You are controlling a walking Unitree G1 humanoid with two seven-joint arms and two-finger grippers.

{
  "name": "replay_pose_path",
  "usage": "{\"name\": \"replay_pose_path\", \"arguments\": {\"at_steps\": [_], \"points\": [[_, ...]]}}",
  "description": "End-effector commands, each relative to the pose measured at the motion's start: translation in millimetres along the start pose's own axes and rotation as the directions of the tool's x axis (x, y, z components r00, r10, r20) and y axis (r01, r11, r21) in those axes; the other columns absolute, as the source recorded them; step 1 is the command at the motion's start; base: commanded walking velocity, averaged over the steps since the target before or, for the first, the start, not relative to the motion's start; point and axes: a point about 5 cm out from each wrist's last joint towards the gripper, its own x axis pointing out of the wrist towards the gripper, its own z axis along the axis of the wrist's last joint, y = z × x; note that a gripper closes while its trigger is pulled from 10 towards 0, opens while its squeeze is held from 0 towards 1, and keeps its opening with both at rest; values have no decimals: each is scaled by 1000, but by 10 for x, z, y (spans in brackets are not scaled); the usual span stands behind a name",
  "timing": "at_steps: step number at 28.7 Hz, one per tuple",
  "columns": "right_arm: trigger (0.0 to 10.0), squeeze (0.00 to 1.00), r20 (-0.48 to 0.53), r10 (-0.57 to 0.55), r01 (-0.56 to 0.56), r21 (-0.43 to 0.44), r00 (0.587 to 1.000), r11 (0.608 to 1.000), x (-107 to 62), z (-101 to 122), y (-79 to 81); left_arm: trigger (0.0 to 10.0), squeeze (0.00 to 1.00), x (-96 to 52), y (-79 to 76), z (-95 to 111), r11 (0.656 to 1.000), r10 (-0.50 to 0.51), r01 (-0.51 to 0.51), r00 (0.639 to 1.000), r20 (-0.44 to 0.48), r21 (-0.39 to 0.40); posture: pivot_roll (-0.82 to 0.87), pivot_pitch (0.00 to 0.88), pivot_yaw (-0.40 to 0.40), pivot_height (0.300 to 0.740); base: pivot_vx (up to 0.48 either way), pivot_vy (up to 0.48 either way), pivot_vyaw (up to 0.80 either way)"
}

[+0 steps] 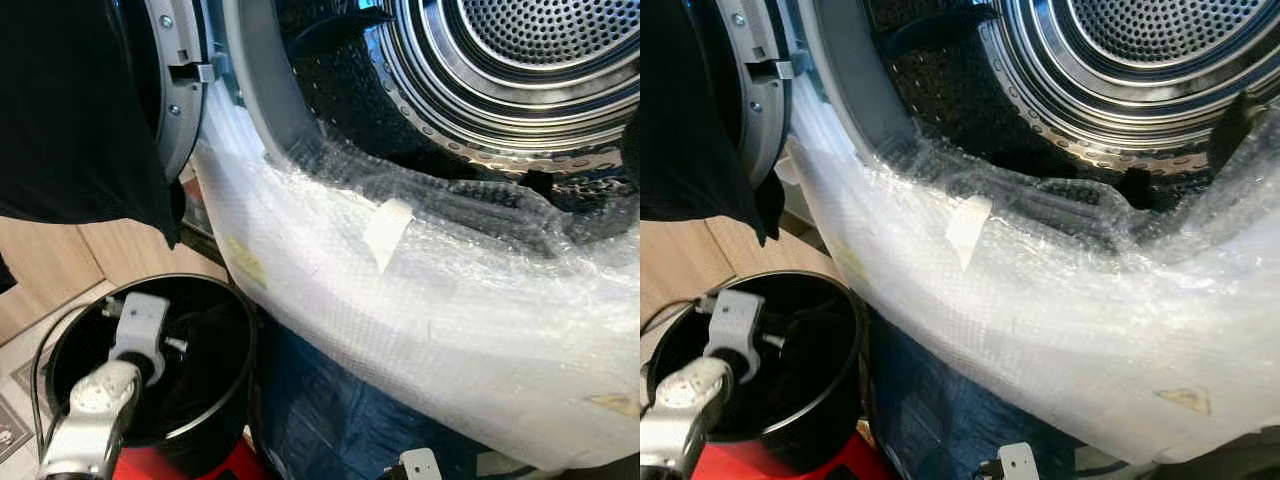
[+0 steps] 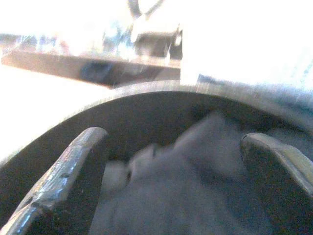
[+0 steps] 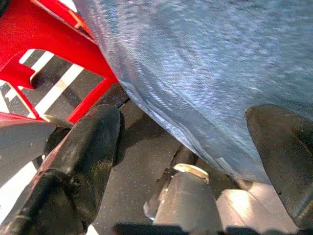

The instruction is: Clothes washing

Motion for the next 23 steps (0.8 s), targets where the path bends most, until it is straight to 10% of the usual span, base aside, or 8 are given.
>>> {"name": "replay_pose_path", "arguments": {"at_steps": [1, 23], "points": [[10000, 0, -8, -23, 23, 12, 1000, 1000, -15, -11, -59, 10000, 1000, 42, -3, 7, 998, -55, 55, 998, 6, -11, 98, 71, -58, 740, 0, 0, 0], [10000, 0, -20, -63, 63, -1, 998, 998, -99, -69, -279, 10000, 1000, 276, -353, -174, 897, -442, 440, 895, -58, -39, 42, 100, -126, 740, 0, 0, 0]]}}
